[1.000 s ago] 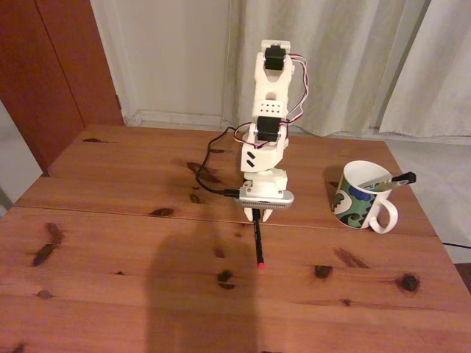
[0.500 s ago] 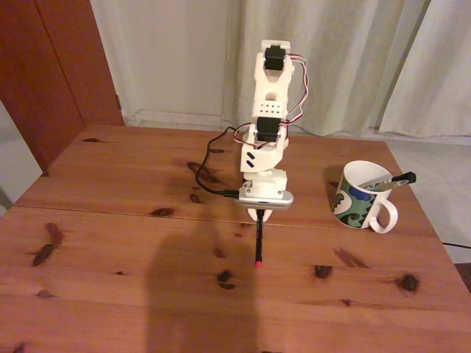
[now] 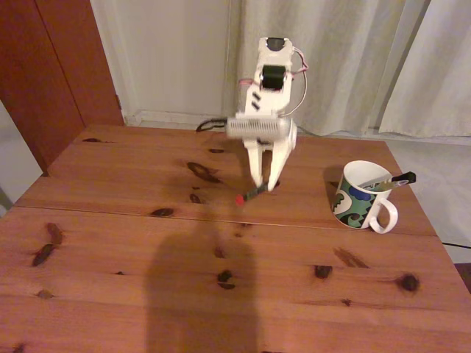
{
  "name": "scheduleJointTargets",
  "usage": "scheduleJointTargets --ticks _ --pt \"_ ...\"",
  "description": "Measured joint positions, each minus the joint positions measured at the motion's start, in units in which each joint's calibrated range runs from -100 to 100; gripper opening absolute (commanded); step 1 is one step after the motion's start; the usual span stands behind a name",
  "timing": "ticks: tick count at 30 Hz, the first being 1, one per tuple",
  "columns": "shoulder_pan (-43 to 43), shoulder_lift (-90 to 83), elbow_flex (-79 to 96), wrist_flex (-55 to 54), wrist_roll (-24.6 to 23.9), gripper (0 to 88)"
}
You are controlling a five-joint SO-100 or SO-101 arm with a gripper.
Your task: Clean up the desk and place the pens and markers into the cup
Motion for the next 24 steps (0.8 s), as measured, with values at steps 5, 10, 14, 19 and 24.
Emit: scheduleJointTargets --ticks 5,10,14,19,24 --pt "-4.4 -14.75 8.75 -7.38 -4.93 0.5" --pt "-6.97 -26.69 17.58 -10.37 -6.25 0.5" --pt "-8.14 -32.71 21.74 -10.62 -6.3 0.5" --pt "-9.61 -36.1 22.42 -13.27 -8.35 0.5" --pt "-13.35 -36.36 22.68 -13.85 -6.06 0.6"
